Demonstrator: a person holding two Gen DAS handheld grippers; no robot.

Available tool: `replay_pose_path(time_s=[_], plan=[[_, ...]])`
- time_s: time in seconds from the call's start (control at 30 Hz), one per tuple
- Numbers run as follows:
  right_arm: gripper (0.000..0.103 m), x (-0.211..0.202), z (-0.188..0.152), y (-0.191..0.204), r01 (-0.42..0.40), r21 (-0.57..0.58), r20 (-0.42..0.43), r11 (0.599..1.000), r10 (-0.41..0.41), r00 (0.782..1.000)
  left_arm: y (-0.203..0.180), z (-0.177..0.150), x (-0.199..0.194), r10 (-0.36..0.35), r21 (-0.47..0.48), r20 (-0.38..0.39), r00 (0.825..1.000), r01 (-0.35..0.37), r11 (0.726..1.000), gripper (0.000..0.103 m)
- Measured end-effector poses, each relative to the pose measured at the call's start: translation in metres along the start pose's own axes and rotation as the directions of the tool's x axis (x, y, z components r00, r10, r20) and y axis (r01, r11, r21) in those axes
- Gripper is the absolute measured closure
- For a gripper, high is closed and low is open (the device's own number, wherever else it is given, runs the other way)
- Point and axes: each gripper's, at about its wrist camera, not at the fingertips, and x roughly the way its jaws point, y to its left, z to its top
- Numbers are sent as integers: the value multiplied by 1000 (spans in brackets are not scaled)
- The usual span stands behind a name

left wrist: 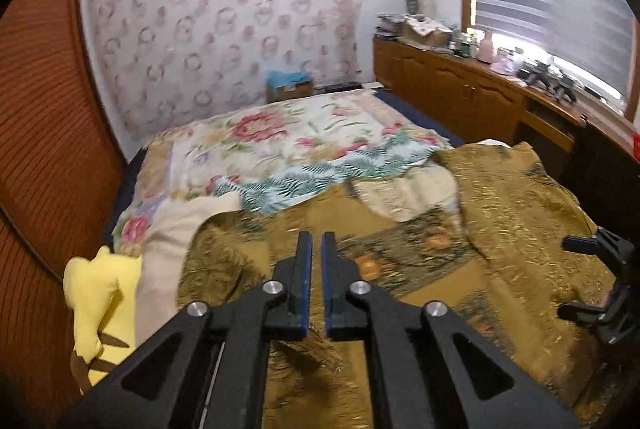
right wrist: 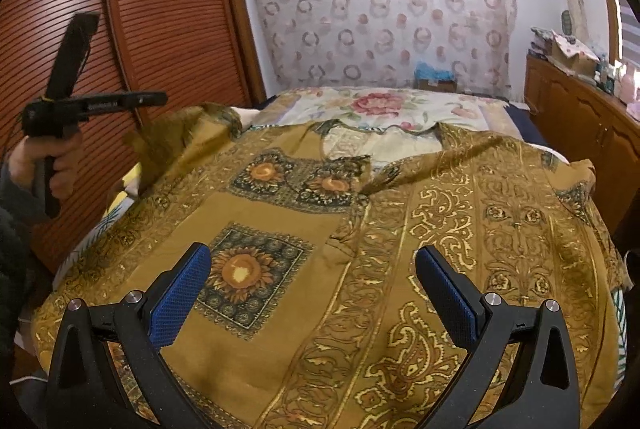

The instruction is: Fold small clothes

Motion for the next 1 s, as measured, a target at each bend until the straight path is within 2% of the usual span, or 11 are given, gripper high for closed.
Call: replay_pose_path(time_s=[0.07,0.1,0.13,0.2,0.3,0.47,0.67,0.87,1.0], plan=[[0,-1,0,-2,2,3,1,1000,-2,1000,-5,1,-5,-29,6,13,999,29,1000,92],[0,-2,-1,-3,3,4,0,1000,-3,1000,-4,2,-6,-32,4,17,999,32,999,85],[0,-2,0,-3,3,5,-2,1000,-3,1000,1,2,-8,-25,-3,20,999,25,1000,79],[0,-2,0,-4,6,7,-4,1000,-5,1000,10,0,-7,-14,-21,14,1000,14,1000,74],[0,-1,0,-4,6,9,-4,1000,-5,1000,36,-11,3,33,-76,-34,999,-35,997,66],[0,0,0,-3,1,3,-10,1000,-1,1000,76,-43,30,97,-167,-117,988,-116,979,63],[0,10,7,10,-5,-50,-24,999,3,1000,107,-60,72,101,-238,-194,976,-147,960,62],[0,27,21,28,-6,-134,-40,991,0,999,117,-66,95,74,-248,-240,968,-135,959,62],[0,31,22,35,-31,-138,-45,990,25,999,109,-68,93,100,-205,-229,968,-148,967,65]])
